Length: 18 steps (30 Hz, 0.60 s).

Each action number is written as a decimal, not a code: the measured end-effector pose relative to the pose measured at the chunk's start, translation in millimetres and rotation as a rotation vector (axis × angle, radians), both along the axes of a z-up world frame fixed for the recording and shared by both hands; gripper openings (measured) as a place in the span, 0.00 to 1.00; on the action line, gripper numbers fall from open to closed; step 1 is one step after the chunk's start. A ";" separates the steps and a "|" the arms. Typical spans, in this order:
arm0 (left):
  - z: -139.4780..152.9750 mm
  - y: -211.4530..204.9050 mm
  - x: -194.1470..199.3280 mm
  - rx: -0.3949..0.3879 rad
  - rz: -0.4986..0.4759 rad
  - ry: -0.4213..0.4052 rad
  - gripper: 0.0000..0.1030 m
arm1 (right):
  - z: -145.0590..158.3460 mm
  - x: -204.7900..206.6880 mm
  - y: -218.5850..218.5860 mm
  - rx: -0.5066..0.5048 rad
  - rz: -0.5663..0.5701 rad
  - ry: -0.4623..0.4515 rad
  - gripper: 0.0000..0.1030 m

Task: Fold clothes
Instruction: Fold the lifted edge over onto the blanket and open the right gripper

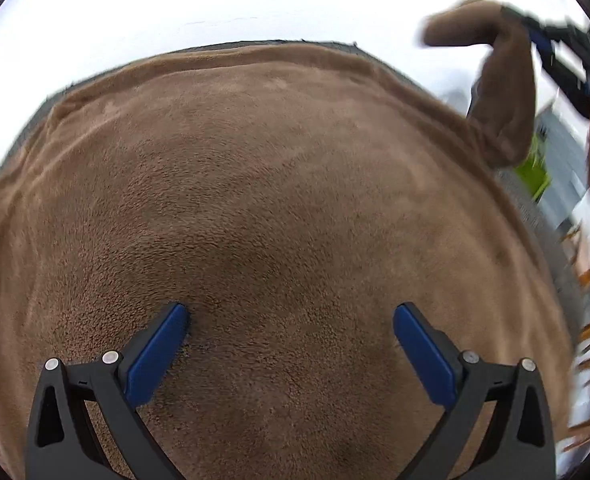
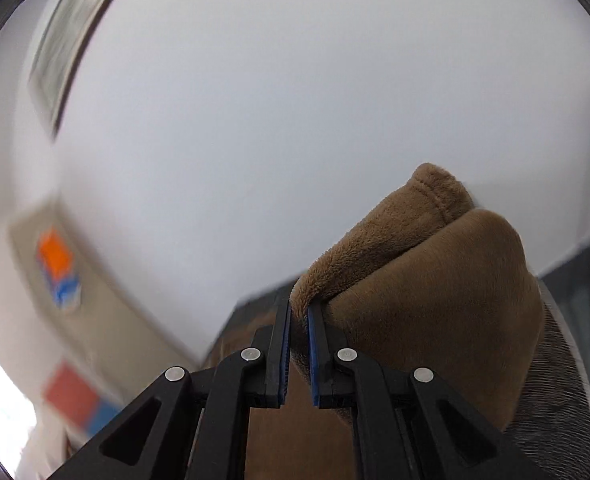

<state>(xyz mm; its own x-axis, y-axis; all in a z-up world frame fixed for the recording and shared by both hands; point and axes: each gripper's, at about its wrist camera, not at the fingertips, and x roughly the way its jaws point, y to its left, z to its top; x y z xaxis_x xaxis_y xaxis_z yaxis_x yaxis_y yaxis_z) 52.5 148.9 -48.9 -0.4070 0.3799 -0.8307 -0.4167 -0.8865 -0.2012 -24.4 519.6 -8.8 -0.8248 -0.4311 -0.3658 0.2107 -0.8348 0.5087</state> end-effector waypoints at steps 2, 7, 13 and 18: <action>3.1 -16.6 -5.2 0.070 0.039 -0.027 1.00 | -11.9 -6.4 -59.6 0.182 0.164 -0.058 0.09; 5.2 -52.7 -17.9 0.096 0.137 -0.030 1.00 | -57.1 -7.3 -123.8 0.397 0.306 -0.188 0.17; 2.8 -93.2 -30.7 0.206 0.216 -0.084 1.00 | -78.7 3.1 -134.6 0.427 0.247 -0.223 0.85; 8.2 -111.4 -43.8 0.297 0.245 -0.104 1.00 | -62.1 24.9 -137.7 0.338 0.209 -0.215 0.85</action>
<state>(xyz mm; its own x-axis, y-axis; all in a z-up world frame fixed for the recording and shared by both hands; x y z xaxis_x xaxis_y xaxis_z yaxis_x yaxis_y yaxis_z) 8.7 37.6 -40.7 -0.4350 0.5115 -0.7410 -0.1636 -0.8542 -0.4936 0.5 381.9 -70.9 -0.6222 -0.4072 -0.6686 0.3118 -0.9123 0.2655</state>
